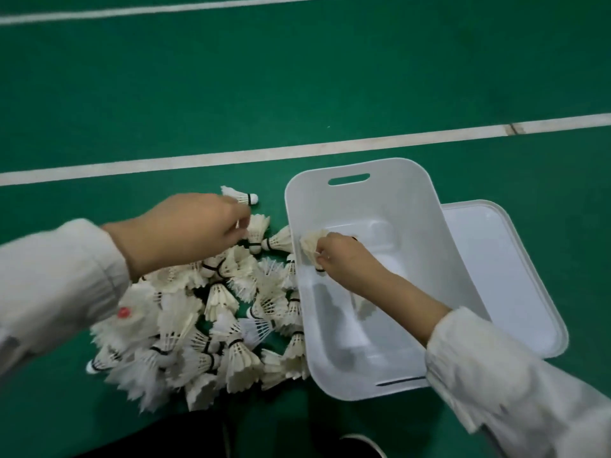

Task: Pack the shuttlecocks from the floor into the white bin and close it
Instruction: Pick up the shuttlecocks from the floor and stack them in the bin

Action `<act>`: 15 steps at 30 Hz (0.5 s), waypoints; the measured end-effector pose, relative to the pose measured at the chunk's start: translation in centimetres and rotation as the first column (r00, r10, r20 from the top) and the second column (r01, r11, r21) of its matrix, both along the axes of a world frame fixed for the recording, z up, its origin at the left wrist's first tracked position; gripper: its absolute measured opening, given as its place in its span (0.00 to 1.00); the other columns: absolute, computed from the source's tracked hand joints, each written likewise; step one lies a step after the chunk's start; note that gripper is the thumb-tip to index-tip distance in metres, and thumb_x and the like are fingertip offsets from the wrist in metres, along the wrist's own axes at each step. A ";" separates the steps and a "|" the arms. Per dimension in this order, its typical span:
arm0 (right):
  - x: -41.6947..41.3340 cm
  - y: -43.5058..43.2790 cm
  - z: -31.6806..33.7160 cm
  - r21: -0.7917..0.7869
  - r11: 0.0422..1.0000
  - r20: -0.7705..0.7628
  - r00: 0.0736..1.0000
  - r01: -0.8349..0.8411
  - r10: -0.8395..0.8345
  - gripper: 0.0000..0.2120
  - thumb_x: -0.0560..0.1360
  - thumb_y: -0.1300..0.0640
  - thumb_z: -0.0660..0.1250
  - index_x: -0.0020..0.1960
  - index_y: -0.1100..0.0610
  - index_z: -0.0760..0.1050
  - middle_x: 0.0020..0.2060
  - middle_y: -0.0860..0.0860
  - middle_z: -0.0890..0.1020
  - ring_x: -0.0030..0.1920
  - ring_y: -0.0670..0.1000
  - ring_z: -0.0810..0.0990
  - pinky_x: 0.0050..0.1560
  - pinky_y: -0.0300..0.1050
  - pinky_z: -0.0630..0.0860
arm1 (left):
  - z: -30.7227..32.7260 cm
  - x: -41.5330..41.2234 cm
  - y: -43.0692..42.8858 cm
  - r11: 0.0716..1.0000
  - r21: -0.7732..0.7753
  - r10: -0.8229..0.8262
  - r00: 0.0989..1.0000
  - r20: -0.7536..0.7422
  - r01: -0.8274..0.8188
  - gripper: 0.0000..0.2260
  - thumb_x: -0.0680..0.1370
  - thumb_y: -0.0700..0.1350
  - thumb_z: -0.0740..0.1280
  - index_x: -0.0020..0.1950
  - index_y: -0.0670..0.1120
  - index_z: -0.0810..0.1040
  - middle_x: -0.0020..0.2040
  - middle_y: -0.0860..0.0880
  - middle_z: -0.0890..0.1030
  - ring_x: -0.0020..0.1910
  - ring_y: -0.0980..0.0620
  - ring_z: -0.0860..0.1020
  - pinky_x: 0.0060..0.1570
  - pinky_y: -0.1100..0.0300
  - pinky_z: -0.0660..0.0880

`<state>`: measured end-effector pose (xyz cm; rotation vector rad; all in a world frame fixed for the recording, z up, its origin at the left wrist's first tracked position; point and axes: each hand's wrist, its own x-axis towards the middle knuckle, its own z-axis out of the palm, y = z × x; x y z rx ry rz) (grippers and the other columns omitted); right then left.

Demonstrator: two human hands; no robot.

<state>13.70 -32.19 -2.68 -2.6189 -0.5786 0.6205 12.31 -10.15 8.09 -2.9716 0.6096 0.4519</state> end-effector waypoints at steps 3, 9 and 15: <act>1.2 2.0 -1.9 -0.077 0.997 -0.043 0.999 -0.022 0.018 0.09 0.78 0.62 0.56 0.50 0.64 0.73 0.49 0.59 0.76 0.50 0.59 0.75 0.44 0.43 0.64 | -0.8 -0.5 2.7 0.988 0.137 -0.047 0.985 -0.168 0.071 0.09 0.79 0.53 0.55 0.53 0.54 0.73 0.48 0.56 0.77 0.42 0.56 0.74 0.40 0.62 0.73; 1.4 2.6 -3.8 -0.289 0.953 -0.122 0.991 -0.088 0.055 0.11 0.77 0.64 0.57 0.58 0.61 0.71 0.53 0.55 0.72 0.53 0.56 0.76 0.48 0.43 0.68 | -4.9 -2.5 6.3 0.997 0.019 0.073 0.984 -0.164 -0.071 0.09 0.79 0.50 0.56 0.50 0.52 0.74 0.46 0.54 0.78 0.40 0.55 0.76 0.38 0.61 0.74; -0.2 3.6 3.1 -0.150 0.988 0.117 0.991 -0.042 0.060 0.11 0.77 0.60 0.59 0.58 0.60 0.71 0.54 0.56 0.73 0.51 0.59 0.76 0.49 0.54 0.75 | -8.9 -6.4 7.1 0.958 -0.116 0.243 0.956 -0.166 -0.263 0.09 0.80 0.51 0.55 0.52 0.52 0.73 0.47 0.56 0.77 0.40 0.57 0.75 0.37 0.63 0.73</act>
